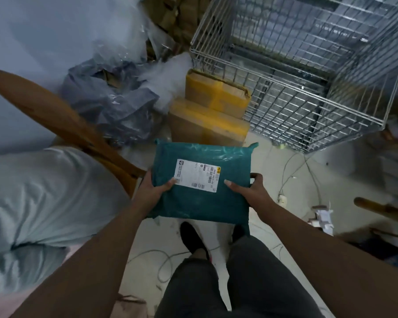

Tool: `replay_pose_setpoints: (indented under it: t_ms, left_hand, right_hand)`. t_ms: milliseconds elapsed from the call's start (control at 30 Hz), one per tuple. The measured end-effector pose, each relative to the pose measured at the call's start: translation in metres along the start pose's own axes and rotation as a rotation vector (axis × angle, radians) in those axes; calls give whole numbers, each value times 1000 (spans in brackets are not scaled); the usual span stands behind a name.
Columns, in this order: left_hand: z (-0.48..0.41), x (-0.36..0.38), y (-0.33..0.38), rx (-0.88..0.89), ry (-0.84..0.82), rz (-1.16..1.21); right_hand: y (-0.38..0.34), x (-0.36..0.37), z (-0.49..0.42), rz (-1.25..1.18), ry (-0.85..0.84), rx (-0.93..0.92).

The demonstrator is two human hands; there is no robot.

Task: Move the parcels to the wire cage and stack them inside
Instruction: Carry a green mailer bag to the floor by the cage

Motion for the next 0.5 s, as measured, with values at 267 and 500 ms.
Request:
replay_pose_setpoints:
  t_ms: [267, 500]
  left_hand:
    - [-67, 45, -5, -52, -37, -153]
    - [-128, 115, -26, -83, -118, -231]
  right_hand:
    - [53, -29, -47, -73, 4, 100]
    - [109, -81, -84, -77, 87, 147]
Point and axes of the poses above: each hand's wrist, its own z-axis away from the middle knuckle, its own x-axis out of the palm, y = z × x, the point moved 7 cm from there along -z, towards the middle knuckle, and after that the axes turned 12 degrees about -x, right-handed, at the moved point
